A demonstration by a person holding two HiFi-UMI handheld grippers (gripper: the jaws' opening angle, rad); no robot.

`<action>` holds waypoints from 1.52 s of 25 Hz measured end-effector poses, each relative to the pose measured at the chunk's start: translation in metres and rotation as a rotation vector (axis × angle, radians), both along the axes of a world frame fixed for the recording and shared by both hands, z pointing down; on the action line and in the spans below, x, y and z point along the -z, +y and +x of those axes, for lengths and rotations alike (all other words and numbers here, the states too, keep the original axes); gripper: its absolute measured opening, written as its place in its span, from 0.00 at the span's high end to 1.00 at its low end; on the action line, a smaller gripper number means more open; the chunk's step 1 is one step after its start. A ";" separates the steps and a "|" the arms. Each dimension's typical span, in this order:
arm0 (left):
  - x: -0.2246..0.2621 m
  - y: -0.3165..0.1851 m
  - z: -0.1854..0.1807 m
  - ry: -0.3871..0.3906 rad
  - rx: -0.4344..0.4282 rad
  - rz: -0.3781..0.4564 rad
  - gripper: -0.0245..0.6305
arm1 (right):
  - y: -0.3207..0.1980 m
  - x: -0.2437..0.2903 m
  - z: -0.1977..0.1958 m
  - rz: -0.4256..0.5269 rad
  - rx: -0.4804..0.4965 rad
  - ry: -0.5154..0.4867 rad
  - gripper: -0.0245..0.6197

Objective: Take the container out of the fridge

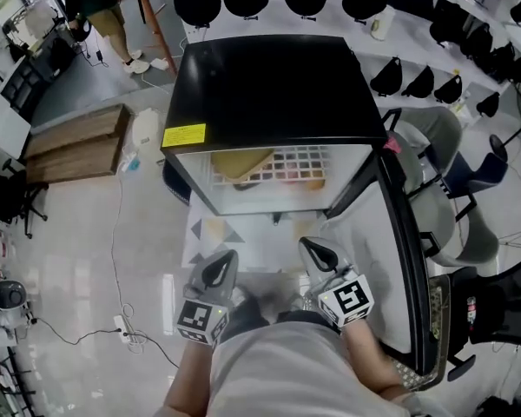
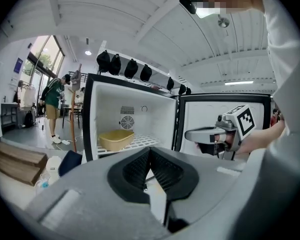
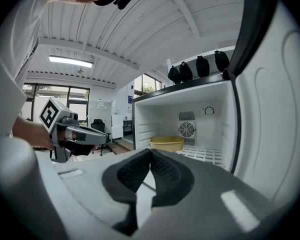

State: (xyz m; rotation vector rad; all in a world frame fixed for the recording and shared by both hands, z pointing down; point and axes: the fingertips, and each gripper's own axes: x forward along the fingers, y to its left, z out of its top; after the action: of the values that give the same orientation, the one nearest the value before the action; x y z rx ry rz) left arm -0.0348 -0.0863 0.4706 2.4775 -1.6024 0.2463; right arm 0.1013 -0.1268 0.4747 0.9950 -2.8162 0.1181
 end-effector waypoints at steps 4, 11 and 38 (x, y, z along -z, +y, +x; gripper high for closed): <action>0.000 -0.011 -0.035 0.009 0.003 0.003 0.95 | -0.019 0.005 -0.024 0.009 -0.004 0.026 0.96; -0.001 -0.029 -0.098 0.024 0.002 0.025 0.95 | -0.051 0.007 -0.085 0.044 0.010 0.078 0.96; -0.031 -0.026 -0.249 0.058 0.194 -0.017 0.95 | -0.153 -0.064 -0.222 0.123 0.125 0.579 0.81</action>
State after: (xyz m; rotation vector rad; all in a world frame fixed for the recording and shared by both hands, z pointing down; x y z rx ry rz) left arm -0.2840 -0.1118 0.5016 2.2744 -1.7925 0.1579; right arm -0.1208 -0.2801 0.5390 0.7211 -2.3566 -0.3108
